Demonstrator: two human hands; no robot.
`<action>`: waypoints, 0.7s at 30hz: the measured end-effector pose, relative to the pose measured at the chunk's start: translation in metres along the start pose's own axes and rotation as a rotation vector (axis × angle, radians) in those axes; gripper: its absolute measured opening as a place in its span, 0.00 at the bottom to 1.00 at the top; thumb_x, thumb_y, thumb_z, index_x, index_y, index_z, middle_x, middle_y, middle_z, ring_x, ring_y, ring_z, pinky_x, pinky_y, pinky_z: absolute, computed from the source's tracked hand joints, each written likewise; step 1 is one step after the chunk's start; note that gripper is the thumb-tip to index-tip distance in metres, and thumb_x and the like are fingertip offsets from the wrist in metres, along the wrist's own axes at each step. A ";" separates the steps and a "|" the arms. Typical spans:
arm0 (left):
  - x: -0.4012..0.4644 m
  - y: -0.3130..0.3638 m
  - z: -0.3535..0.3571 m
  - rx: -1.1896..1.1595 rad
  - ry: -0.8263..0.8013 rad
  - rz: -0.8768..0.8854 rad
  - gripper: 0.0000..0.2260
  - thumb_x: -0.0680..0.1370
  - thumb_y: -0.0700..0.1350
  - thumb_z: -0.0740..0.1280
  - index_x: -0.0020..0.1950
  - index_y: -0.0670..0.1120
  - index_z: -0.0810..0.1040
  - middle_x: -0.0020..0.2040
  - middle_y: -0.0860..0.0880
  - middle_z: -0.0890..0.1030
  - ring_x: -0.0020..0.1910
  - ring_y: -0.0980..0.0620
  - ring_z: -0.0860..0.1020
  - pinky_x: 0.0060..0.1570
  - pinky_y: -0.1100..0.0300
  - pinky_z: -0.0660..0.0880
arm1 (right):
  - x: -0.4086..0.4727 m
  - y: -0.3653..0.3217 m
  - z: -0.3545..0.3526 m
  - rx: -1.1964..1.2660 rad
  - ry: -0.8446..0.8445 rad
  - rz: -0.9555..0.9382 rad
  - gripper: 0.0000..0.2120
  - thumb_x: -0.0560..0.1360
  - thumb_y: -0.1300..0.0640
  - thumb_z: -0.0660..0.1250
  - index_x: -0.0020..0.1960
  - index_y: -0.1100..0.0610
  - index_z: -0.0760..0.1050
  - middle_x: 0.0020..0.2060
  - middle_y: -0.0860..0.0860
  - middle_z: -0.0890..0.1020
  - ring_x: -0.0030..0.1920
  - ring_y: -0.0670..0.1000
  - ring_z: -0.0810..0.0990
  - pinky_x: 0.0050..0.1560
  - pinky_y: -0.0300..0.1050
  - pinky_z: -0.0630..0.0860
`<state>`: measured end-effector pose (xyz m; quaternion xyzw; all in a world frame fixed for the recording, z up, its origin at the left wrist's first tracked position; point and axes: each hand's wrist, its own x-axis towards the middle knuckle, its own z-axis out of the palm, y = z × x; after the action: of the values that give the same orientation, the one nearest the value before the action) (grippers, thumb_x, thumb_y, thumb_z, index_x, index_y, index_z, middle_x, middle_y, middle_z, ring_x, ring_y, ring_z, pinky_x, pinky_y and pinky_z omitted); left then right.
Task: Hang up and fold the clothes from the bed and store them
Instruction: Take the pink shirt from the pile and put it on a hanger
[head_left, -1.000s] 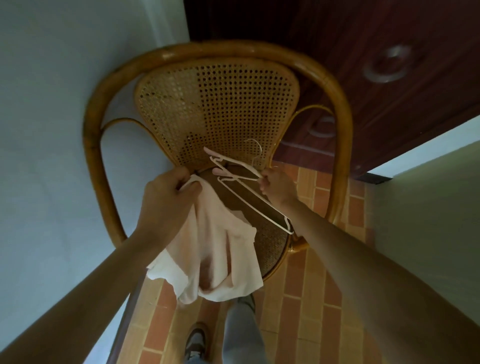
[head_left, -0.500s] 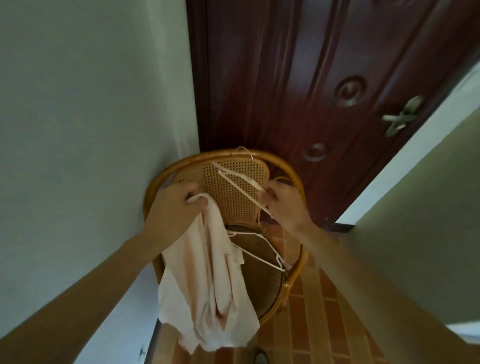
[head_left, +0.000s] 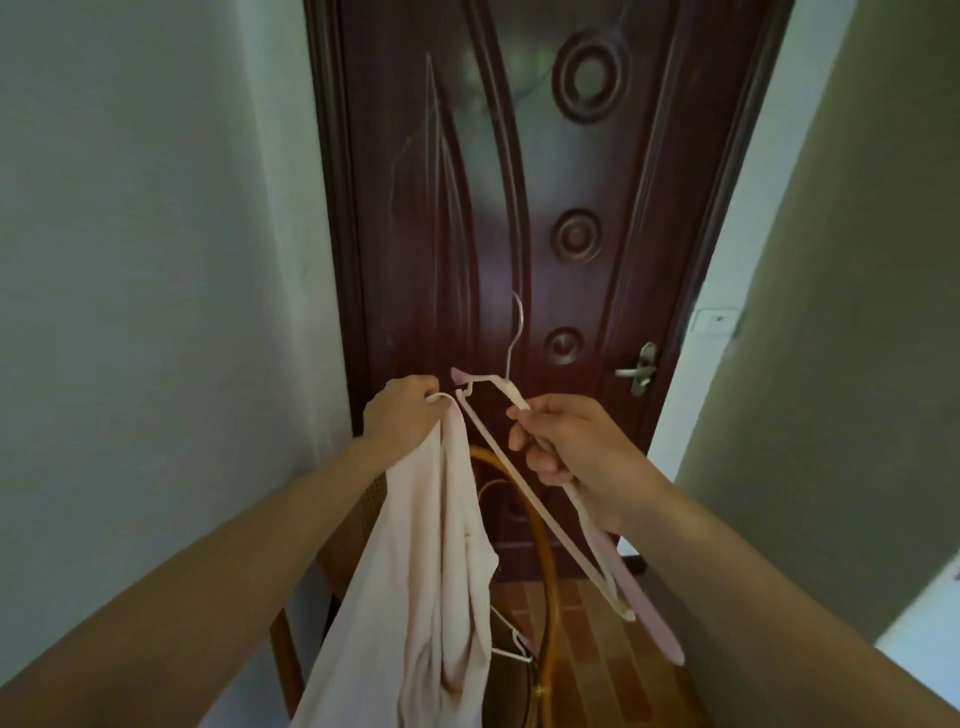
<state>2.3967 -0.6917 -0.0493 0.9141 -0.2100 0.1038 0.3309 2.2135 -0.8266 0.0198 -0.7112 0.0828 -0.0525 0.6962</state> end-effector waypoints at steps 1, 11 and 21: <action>0.006 0.011 -0.003 0.030 0.011 0.009 0.14 0.78 0.45 0.63 0.32 0.50 0.69 0.33 0.53 0.73 0.39 0.48 0.77 0.34 0.57 0.64 | -0.010 -0.011 -0.005 0.008 0.000 -0.016 0.08 0.82 0.65 0.57 0.48 0.65 0.74 0.34 0.57 0.74 0.24 0.45 0.63 0.21 0.34 0.56; 0.040 0.114 -0.028 0.113 0.284 -0.048 0.10 0.81 0.46 0.59 0.43 0.44 0.75 0.41 0.46 0.76 0.41 0.44 0.76 0.37 0.55 0.68 | -0.089 -0.061 -0.072 0.078 -0.012 -0.097 0.08 0.82 0.66 0.57 0.55 0.67 0.74 0.30 0.52 0.77 0.20 0.43 0.63 0.19 0.33 0.57; 0.034 0.173 -0.021 0.108 0.271 0.077 0.10 0.80 0.48 0.61 0.41 0.45 0.72 0.45 0.42 0.80 0.45 0.38 0.78 0.39 0.53 0.69 | -0.096 -0.067 -0.100 0.059 -0.047 -0.138 0.08 0.82 0.66 0.57 0.52 0.65 0.75 0.31 0.51 0.77 0.22 0.43 0.62 0.20 0.33 0.56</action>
<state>2.3480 -0.8083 0.0750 0.8995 -0.1922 0.2500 0.3026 2.1035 -0.9058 0.0927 -0.6954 0.0153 -0.0861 0.7133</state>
